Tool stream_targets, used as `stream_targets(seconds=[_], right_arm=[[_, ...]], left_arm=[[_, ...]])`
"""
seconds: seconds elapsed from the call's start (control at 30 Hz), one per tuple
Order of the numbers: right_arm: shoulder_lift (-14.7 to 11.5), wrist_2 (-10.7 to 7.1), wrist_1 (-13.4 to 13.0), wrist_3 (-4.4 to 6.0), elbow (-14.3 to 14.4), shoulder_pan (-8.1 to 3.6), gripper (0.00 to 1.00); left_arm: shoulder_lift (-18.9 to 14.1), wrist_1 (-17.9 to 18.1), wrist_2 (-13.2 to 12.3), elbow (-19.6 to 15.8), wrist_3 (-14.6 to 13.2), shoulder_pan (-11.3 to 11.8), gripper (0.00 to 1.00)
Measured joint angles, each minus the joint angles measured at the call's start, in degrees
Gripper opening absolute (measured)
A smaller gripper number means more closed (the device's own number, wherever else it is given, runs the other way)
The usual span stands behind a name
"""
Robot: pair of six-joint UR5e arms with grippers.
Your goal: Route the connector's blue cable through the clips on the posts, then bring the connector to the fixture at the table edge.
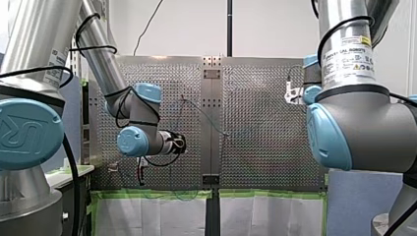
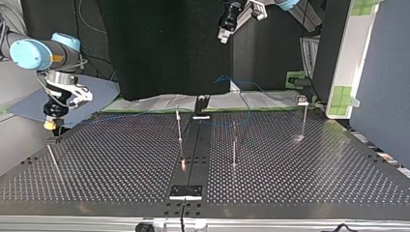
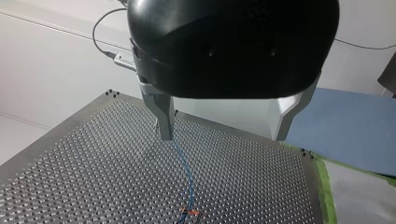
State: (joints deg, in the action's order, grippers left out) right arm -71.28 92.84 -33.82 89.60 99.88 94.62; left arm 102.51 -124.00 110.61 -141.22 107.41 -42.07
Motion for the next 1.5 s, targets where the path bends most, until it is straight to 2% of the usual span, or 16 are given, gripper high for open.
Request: stream_targets(seconds=[0.2, 0.4, 0.8, 0.97, 1.2, 1.5], right_arm=[[1.18, -1.74, 2.36, -0.47, -2.07, -2.43, 0.0], [3.22, -4.4, 5.03, -1.15, -3.73, -3.68, 0.0], [3.95, -9.76, 7.45, -1.98, -6.64, -5.02, 0.0], [4.04, -11.78, 7.56, -2.06, -7.61, -5.36, 0.0], [4.14, -15.03, 8.32, -2.04, -8.94, -6.44, 0.0], [4.36, -19.46, 9.13, -2.18, -9.46, -7.7, 0.0]], left_arm=[[0.0, 0.05, 0.0, 0.06, -0.01, 0.21, 1.0], [0.0, -0.01, 0.0, 0.22, -0.01, 0.42, 1.0], [-0.04, -0.41, 0.05, 0.41, -0.43, 0.86, 1.0], [-0.06, -1.21, 0.2, 0.68, -0.8, 1.14, 1.0], [-0.05, -3.04, 1.13, 1.4, -1.81, 1.33, 1.0], [-0.06, -3.46, 1.2, 1.48, -1.98, 1.36, 1.0]])
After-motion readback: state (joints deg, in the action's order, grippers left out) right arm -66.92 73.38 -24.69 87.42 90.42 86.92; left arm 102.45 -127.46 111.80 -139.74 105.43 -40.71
